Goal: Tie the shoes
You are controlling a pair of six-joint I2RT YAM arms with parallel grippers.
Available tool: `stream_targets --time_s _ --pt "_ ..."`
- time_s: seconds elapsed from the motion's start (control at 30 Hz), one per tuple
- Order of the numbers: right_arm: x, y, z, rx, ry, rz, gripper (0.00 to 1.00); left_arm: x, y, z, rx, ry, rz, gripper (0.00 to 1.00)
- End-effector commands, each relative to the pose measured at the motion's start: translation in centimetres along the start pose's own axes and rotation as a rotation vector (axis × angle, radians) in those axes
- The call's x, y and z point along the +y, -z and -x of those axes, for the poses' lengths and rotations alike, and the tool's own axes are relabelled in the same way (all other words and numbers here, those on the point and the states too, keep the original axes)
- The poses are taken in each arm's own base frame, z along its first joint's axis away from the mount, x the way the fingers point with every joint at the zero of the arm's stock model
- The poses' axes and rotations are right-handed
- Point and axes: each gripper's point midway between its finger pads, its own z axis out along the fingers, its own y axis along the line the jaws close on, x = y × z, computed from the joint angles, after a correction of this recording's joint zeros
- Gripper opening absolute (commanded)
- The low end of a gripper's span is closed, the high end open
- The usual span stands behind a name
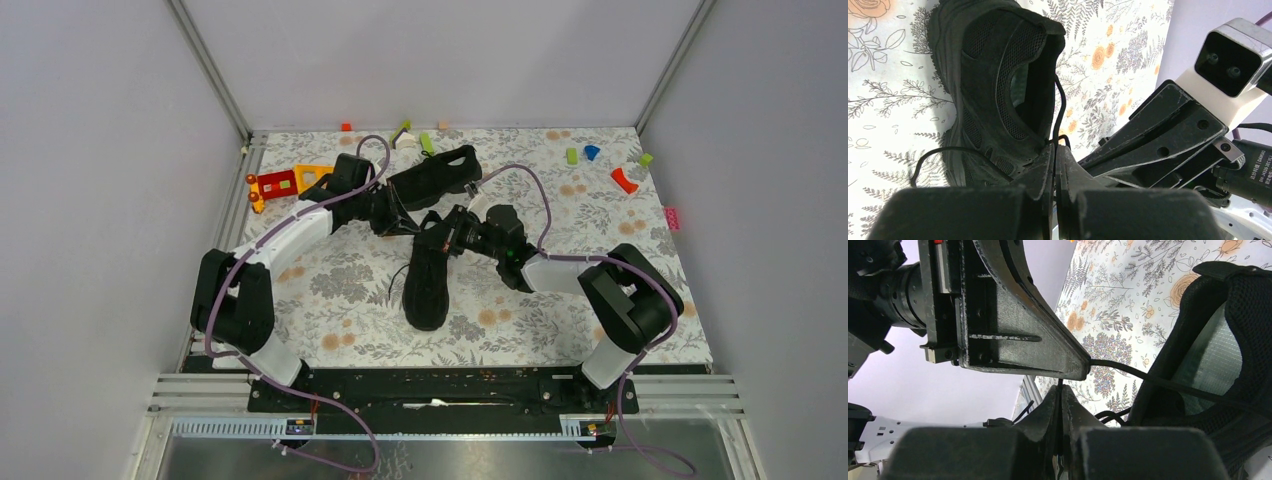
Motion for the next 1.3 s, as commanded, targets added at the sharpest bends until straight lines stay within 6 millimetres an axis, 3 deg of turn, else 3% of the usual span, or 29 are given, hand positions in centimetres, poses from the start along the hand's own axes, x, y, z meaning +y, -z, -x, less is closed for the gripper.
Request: stream_targets --time_s 0.0,0.2,0.6,1.1,1.27 --pt "1.3 0.2 2.7 -0.079 0.018 0.046 0.04 0.3 0.6 1.2 -0.067 0.003 -0.014 0.0" --pt "0.3 0.1 3.0 -0.088 -0.026 0.031 0.04 0.2 0.0 1.4 -0.082 0.035 -0.034 0.0" --pt "-1.3 -0.2 3.1 -0.101 -0.078 0.017 0.21 0.6 -1.7 1.4 -0.085 0.078 -0.038 0.0" --pt "-1.6 0.0 3.2 -0.106 -0.088 0.004 0.2 0.6 -1.7 1.4 -0.091 0.08 -0.034 0.0" --pt "-1.7 -0.1 3.2 -0.104 -0.093 0.004 0.12 0.7 -1.5 1.1 -0.088 0.08 -0.035 0.0"
